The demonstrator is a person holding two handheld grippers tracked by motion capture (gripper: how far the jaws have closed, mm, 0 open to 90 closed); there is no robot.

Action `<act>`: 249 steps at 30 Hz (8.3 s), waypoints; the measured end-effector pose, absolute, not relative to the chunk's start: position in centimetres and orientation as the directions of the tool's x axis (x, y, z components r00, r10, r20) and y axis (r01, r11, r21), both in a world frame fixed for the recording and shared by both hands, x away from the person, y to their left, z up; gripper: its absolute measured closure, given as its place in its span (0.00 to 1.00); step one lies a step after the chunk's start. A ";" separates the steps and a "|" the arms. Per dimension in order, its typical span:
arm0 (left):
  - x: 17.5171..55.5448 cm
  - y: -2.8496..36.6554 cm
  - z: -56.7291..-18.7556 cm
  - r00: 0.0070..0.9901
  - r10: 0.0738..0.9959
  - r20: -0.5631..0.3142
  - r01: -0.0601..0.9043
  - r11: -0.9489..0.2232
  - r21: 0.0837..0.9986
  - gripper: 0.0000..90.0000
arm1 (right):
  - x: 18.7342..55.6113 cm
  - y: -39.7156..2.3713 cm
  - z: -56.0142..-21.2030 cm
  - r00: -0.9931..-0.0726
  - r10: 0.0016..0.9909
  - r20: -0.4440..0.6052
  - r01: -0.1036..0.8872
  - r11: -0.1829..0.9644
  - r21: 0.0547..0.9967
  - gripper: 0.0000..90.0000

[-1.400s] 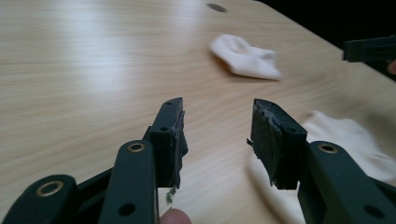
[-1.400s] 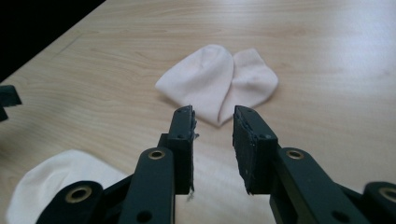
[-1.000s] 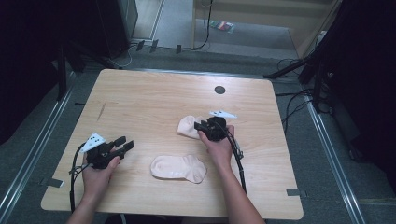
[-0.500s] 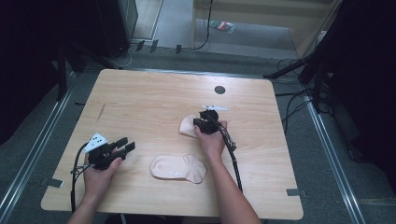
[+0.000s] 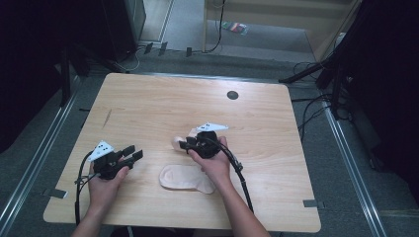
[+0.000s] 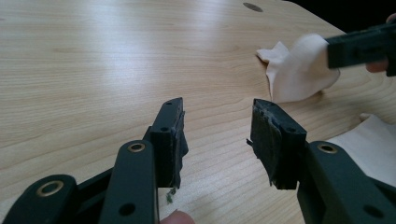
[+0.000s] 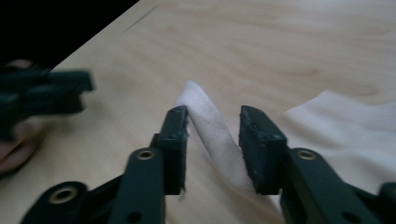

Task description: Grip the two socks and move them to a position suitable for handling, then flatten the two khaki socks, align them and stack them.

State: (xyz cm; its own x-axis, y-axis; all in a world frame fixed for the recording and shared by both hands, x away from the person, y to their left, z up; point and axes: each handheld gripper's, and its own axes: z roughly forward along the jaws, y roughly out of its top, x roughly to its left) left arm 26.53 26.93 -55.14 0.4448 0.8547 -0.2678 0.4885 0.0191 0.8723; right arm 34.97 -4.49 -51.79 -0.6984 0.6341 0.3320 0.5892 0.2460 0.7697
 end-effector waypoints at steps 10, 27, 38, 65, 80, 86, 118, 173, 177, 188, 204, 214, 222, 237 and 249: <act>26.6 26.9 -55.1 0.438 0.857 -0.271 0.490 0.026 0.872 0.61 | 37.4 -10.0 -50.2 -0.586 0.742 0.325 0.574 0.097 0.813 0.69; 27.7 20.2 -53.1 0.490 0.824 -0.285 0.604 -0.085 0.792 0.59 | 41.8 -8.5 -53.3 -0.514 0.839 0.175 0.601 0.207 0.772 0.62; 29.6 15.9 -52.9 0.490 0.828 -0.274 0.676 -0.163 0.718 0.52 | 42.5 -7.9 -53.4 -0.551 0.824 0.128 0.591 0.278 0.757 0.60; 30.9 17.4 -51.3 0.500 0.846 -0.187 0.645 -0.220 0.731 1.00 | 39.5 -9.9 -52.2 -0.509 0.817 0.271 0.628 0.137 0.766 0.92; 34.4 18.6 -52.1 0.458 0.880 -0.126 0.637 -0.227 0.736 0.98 | 36.3 -10.4 -53.5 -0.417 0.860 0.293 0.626 0.038 0.779 0.90; 33.6 19.3 -52.1 0.401 0.892 -0.208 0.669 -0.130 0.732 0.68 | 36.3 -11.3 -54.0 -0.385 0.863 0.327 0.645 -0.001 0.764 0.88; 30.1 19.2 -51.5 0.468 0.864 -0.187 0.625 -0.174 0.761 1.00 | 32.6 -12.4 -51.9 -0.450 0.843 0.294 0.583 0.029 0.812 0.93; 23.2 19.5 -53.9 0.530 0.828 -0.184 0.631 -0.241 0.737 1.00 | 24.2 -12.4 -53.7 -0.463 0.832 0.306 0.634 0.069 0.770 0.93; 22.9 19.9 -53.6 0.528 0.832 -0.173 0.621 -0.238 0.747 1.00 | 24.1 -12.5 -53.7 -0.456 0.837 0.302 0.634 0.068 0.771 0.94; 22.4 20.5 -52.9 0.536 0.825 -0.176 0.611 -0.236 0.755 1.00 | 23.6 -13.2 -52.5 -0.460 0.838 0.293 0.617 0.065 0.784 0.96; 22.5 19.9 -53.3 0.528 0.831 -0.176 0.601 -0.219 0.769 1.00 | 23.7 -12.3 -52.9 -0.497 0.809 0.313 0.603 0.062 0.795 0.95; 22.8 19.9 -53.8 0.512 0.846 -0.148 0.605 -0.234 0.761 1.00 | 24.6 -11.9 -53.2 -0.493 0.818 0.295 0.589 0.065 0.805 0.95; 23.3 20.0 -54.8 0.508 0.846 -0.160 0.639 -0.246 0.729 0.98 | 25.4 -11.8 -55.0 -0.477 0.827 0.298 0.630 0.086 0.772 0.86; 24.7 18.2 -53.5 0.566 0.794 -0.223 0.609 -0.220 0.762 1.00 | 23.5 -3.8 -53.9 -0.611 0.715 0.339 0.618 0.162 0.770 1.00; 25.9 18.6 -55.1 0.522 0.815 -0.252 0.655 -0.194 0.730 1.00 | 22.4 -1.2 -55.5 -0.688 0.693 0.215 0.568 0.330 0.754 1.00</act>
